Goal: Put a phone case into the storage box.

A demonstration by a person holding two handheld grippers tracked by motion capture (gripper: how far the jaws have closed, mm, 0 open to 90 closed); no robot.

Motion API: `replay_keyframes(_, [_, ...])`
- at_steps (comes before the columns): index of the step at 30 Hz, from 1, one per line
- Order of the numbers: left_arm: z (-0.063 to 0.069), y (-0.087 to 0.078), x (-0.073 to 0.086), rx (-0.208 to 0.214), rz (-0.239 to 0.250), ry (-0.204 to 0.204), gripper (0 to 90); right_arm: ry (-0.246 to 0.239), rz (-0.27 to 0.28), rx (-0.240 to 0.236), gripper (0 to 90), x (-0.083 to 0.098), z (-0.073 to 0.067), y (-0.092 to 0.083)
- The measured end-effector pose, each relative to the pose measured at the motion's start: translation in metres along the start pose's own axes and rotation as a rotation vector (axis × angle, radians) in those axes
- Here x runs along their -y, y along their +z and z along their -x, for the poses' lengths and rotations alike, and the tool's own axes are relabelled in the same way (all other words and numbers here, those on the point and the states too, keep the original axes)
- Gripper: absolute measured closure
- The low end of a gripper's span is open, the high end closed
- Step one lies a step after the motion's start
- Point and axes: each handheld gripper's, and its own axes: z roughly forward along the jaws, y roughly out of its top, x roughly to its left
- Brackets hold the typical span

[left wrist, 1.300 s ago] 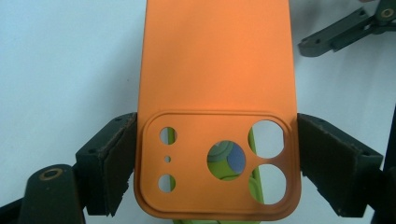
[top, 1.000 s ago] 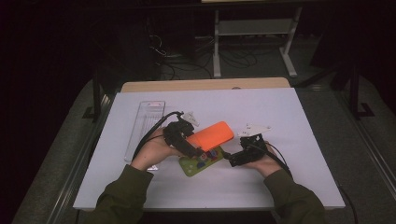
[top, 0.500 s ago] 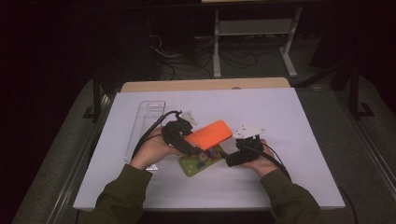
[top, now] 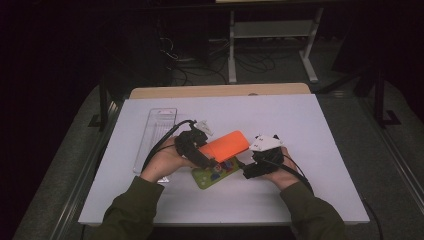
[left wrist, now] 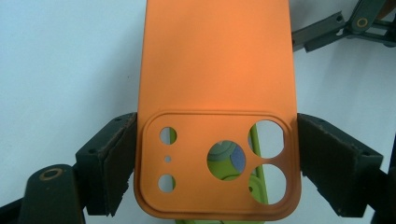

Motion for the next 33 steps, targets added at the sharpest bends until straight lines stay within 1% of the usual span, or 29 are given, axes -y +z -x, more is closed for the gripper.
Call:
replay_keyframes(1, [0.0, 0.0, 0.0, 0.0, 0.001, 0.0, 16.4, -0.023, 0.004, 0.014, 0.0, -0.001, -0.001, -0.001])
replay_keyframes(2, [0.001, 0.0, 0.0, -0.001, 0.0, -0.001, 16.4, -0.023, 0.004, 0.014, 0.0, -0.001, -0.001, -0.001])
replay_keyframes(3, [0.001, 0.0, 0.0, 0.0, -0.002, -0.001, 16.4, -0.031, 0.003, 0.024, 0.0, -0.002, -0.002, -0.002])
replay_keyframes(4, [0.001, 0.0, 0.0, 0.003, -0.002, -0.001, 16.4, -0.057, 0.002, 0.037, 0.0, -0.002, -0.002, -0.002])
replay_keyframes(5, [0.0, 0.0, 0.0, 0.002, -0.003, 0.0, 16.4, -0.063, -0.003, 0.05, 0.0, -0.002, -0.003, -0.003])
replay_keyframes(6, [0.001, 0.001, 0.001, 0.001, -0.003, -0.003, 16.4, -0.089, 0.0, 0.065, 0.0, -0.003, -0.003, -0.003])
replay_keyframes(7, [0.0, 0.001, 0.001, 0.0, -0.006, 0.006, 16.4, -0.102, 0.001, 0.073, 0.0, -0.003, -0.004, -0.004])
replay_keyframes(11, [0.0, 0.002, 0.001, -0.002, -0.008, 0.011, 16.4, -0.153, 0.009, 0.104, 0.0, -0.005, -0.006, -0.006])
replay_keyframes(12, [0.0, 0.002, 0.001, -0.002, -0.009, 0.011, 16.4, -0.16, 0.012, 0.113, 0.0, -0.006, -0.007, -0.006])
replay_keyframes(13, [0.0, 0.002, 0.001, -0.002, -0.009, 0.012, 16.4, -0.18, 0.015, 0.124, 0.0, -0.006, -0.008, -0.007])
replay_keyframes(14, [0.0, 0.002, 0.001, -0.002, -0.009, 0.012, 16.4, -0.18, 0.015, 0.124, 0.0, -0.006, -0.008, -0.007])
replay_keyframes(17, [0.0, 0.002, 0.001, -0.003, -0.007, 0.011, 16.4, -0.212, 0.014, 0.135, 0.0, -0.007, -0.009, -0.008])
replay_keyframes(18, [0.0, 0.002, 0.001, -0.001, -0.006, 0.01, 16.4, -0.214, 0.013, 0.138, 0.0, -0.007, -0.01, -0.008])
replay_keyframes(19, [0.001, 0.002, 0.001, -0.001, -0.003, 0.008, 16.4, -0.226, 0.013, 0.147, 0.0, -0.007, -0.011, -0.008])
replay_keyframes(21, [0.0, 0.002, 0.001, -0.001, -0.003, 0.007, 16.4, -0.26, 0.018, 0.166, 0.0, -0.008, -0.012, -0.008])
replay_keyframes(22, [0.002, 0.003, 0.001, -0.001, 0.01, -0.008, 16.4, -0.278, 0.017, 0.18, 0.0, -0.008, -0.013, -0.009])
replay_keyframes(24, [0.002, 0.003, 0.001, -0.001, 0.008, -0.01, 16.4, -0.32, 0.03, 0.21, 0.0, -0.009, -0.015, -0.01])
replay_keyframes(25, [0.002, 0.003, 0.001, -0.001, 0.008, -0.011, 16.4, -0.32, 0.03, 0.21, 0.0, -0.009, -0.015, -0.01])
replay_keyframes(27, [0.003, 0.004, 0.001, 0.0, 0.011, -0.019, 16.4, -0.348, 0.03, 0.228, 0.0, -0.01, -0.015, -0.01])
replay_keyframes(28, [0.003, 0.004, 0.001, 0.0, 0.01, -0.018, 16.4, -0.342, 0.037, 0.225, 0.0, -0.01, -0.017, -0.01])
replay_keyframes(30, [0.003, 0.004, 0.001, 0.001, 0.008, -0.016, 16.4, -0.383, 0.034, 0.246, 0.0, -0.011, -0.018, -0.011])
replay_keyframes(31, [0.003, 0.004, 0.001, 0.0, 0.007, -0.015, 16.4, -0.383, 0.034, 0.246, 0.0, -0.011, -0.018, -0.011])
replay_keyframes(33, [0.003, 0.004, 0.001, 0.0, 0.007, -0.015, 16.4, -0.402, 0.032, 0.257, 0.0, -0.011, -0.019, -0.011])
